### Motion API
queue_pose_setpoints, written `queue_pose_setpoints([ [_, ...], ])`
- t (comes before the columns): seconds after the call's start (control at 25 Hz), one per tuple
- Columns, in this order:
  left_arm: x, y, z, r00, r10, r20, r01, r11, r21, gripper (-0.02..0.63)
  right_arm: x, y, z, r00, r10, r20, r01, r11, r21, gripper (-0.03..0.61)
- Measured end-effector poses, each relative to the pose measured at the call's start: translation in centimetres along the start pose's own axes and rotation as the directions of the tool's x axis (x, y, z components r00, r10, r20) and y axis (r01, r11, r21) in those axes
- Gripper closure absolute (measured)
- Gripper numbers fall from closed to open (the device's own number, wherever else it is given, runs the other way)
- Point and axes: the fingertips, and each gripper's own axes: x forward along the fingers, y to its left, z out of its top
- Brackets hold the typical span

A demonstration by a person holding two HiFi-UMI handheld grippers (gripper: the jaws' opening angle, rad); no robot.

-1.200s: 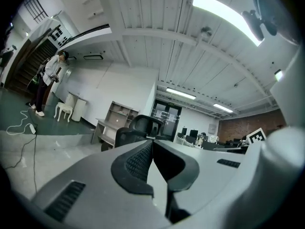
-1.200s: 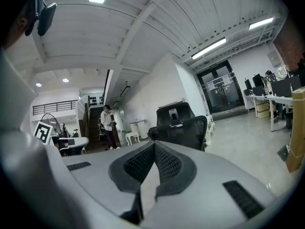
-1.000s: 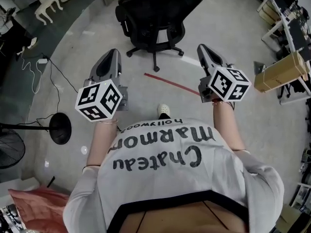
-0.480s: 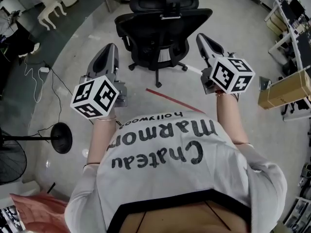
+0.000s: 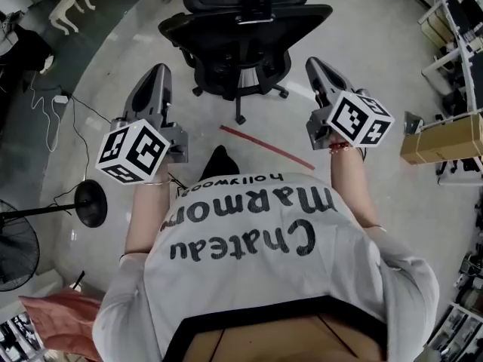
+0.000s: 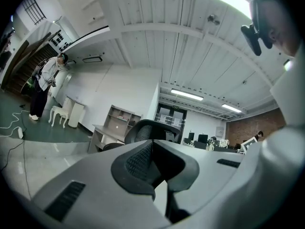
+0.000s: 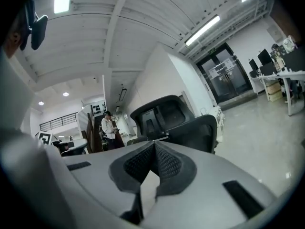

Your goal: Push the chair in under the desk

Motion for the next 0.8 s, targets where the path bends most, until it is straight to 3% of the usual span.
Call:
queue_pose_setpoints([
  [0.24, 2.3, 0.0, -1.3, 0.998, 0.004, -0.057, -0.002, 1.0, 0.029, 0.594, 0.7, -2.7, 0.4, 1.0, -0.024, 0.014, 0.022, 0.994, 0.109, 0.568],
  [0.48, 4.4, 1.7, -1.7, 0.997, 0.03, -0.077, -0.028, 0.999, 0.034, 0.594, 3.2, -3.8, 0.3, 1.0, -0.019, -0.025, 0.02, 0.997, 0.07, 0.568],
  [0.8, 11.0, 4.7, -2.4, 0.995, 0.053, -0.082, -0.055, 0.998, -0.017, 0.594, 8.0, -7.4, 2.3, 0.998, -0.018, -0.053, 0.019, 1.0, 0.019, 0.568],
])
